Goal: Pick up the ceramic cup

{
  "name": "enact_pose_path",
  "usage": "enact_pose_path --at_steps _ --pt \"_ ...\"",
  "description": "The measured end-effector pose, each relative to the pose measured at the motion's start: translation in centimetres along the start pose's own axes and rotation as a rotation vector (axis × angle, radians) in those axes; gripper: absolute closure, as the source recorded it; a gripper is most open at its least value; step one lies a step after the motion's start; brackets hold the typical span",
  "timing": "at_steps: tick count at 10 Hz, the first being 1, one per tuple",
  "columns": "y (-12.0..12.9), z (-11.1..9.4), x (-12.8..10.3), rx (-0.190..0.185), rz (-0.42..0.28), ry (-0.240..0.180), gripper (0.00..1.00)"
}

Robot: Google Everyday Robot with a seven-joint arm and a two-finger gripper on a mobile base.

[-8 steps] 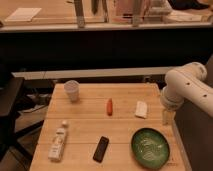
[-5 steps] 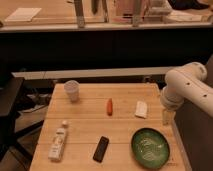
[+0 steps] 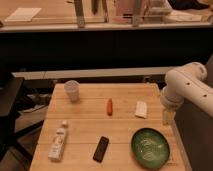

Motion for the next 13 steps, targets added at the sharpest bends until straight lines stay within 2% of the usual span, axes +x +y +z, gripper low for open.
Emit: enact_pose_path --at_steps 10,11,13 --pt "-0.1 -0.1 -0.1 0.004 -0.006 0.007 0.2" --pt "-0.7 -0.3 -0.8 0.015 -0.029 0.02 0.2" --pt "-2.1 -0.8 -3.9 0.039 -0.085 0.044 0.2"
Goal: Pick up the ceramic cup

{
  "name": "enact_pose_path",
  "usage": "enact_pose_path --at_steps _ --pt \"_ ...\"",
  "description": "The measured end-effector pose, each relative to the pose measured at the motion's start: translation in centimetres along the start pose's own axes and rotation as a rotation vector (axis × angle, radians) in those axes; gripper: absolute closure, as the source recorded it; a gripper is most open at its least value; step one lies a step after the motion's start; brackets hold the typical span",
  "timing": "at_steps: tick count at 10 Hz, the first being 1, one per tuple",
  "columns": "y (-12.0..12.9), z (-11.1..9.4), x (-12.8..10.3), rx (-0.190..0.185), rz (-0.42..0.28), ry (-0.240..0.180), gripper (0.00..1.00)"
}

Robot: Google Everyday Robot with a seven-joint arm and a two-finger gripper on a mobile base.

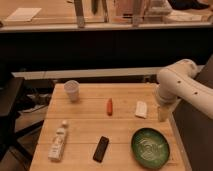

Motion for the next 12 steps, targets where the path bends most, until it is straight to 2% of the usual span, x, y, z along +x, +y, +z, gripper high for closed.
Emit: enact_pose_path --at_steps 2,4,8,11,12 --pt "-1.2 -0.5 -1.8 0.021 -0.041 0.022 0.2" --pt "-1.9 -0.9 -2.4 0.039 -0.065 0.03 0.2" --pt "-4.2 -2.0 -7.6 0.09 -0.149 0.051 0.2" --pt "-5.4 -2.6 -8.9 0.122 -0.196 0.064 0.2" --pt "-6.0 -2.8 -10.0 0.137 -0.219 0.066 0.2"
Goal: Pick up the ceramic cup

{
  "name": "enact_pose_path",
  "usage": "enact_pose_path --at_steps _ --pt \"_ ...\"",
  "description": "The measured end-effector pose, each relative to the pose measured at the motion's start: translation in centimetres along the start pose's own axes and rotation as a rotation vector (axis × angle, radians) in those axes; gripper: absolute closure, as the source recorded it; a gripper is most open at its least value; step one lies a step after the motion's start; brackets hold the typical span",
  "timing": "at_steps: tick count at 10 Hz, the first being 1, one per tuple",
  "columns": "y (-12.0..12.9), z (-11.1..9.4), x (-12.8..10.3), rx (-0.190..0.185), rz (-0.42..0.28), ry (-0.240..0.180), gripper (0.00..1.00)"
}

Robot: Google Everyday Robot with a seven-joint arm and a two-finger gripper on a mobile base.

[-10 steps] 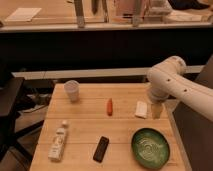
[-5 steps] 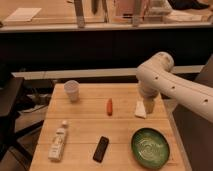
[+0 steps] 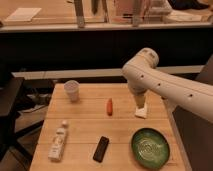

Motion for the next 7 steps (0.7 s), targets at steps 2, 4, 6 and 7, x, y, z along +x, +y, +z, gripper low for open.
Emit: enact_pose_path --at_steps 2,4,6,7 --pt "-1.5 -0.2 -2.1 0.022 -0.032 0.0 0.2" --pt "-3.0 -0.4 -3.8 0.047 -0.07 -0.002 0.2" --pt "-4.0 -0.4 -4.9 0.069 -0.1 -0.003 0.2" --pt "-5.0 -0.4 -6.4 0.087 -0.126 -0.008 0.2"
